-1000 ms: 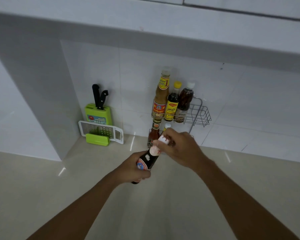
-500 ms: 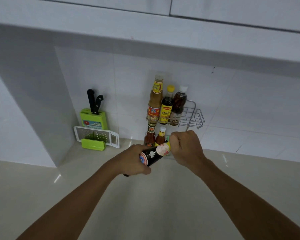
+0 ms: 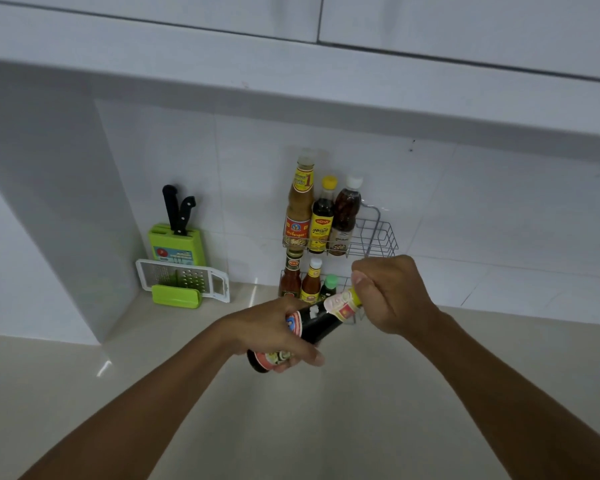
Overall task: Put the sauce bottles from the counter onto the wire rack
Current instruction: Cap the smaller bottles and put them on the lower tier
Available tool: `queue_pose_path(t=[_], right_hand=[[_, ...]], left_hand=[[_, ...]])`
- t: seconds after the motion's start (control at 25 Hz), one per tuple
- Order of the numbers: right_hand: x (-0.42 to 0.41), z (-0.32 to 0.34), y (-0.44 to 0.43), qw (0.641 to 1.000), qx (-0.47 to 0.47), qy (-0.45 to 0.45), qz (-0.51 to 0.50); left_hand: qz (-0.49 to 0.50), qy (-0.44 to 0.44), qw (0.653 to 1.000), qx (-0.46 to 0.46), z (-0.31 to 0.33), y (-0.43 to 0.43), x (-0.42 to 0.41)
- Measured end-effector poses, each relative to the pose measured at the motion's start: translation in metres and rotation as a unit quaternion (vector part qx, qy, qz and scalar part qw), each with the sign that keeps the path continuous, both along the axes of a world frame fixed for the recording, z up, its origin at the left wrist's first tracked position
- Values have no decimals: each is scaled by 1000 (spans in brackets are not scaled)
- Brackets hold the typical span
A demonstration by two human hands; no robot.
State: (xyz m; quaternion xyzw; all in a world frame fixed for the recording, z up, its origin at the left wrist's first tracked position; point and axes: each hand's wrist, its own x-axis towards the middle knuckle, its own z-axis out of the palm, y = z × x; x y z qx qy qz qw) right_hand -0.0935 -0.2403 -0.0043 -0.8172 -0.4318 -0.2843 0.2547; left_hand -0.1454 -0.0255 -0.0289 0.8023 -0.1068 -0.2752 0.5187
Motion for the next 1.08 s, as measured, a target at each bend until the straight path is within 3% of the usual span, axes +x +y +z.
queue_pose_path(t=[0.08,0.16,0.24,0.28,0.32,0.36,0.4,0.48,0.56,0.68,0.8,0.84,0.92,0.96,1.08], right_hand=[[-5,-1,5,996,43,53,-53],[-14,-9,4,985,57,97,-129],[-20,-15,4,958,52,185,-212],[-21,-15,6,938,55,241,-244],[-19,-15,5,922,49,280,-263],[-16,-14,3,921,31,289,-259],[-14,-13,-2,933,13,274,-232],[-11,-5,-18,973,-17,190,-127],[-6,6,-28,995,-73,68,-29],[1,12,-23,998,-57,14,7],[2,-8,-16,995,32,85,-40],[1,-18,-18,990,53,118,-64],[1,-40,-24,973,94,181,-108],[1,-49,-27,958,128,230,-112],[2,-64,-25,854,265,446,-40]], left_hand=[[41,-33,999,6,-5,-8,-3],[86,-162,977,106,-16,-16,-5],[135,-334,888,285,-27,-22,-3],[155,-389,841,343,-31,-25,-2],[169,-419,816,361,-34,-27,0],[172,-426,816,351,-34,-28,1],[159,-403,845,315,-31,-27,2],[105,-248,951,153,-23,-22,6],[29,-89,996,10,-17,-16,11],[-24,-37,999,-15,-15,-16,16],[31,-140,988,64,-23,-25,15],[58,-224,962,145,-28,-29,14],[116,-375,872,292,-39,-36,13],[135,-395,855,309,-44,-40,14],[170,-359,883,249,-60,-51,24]])
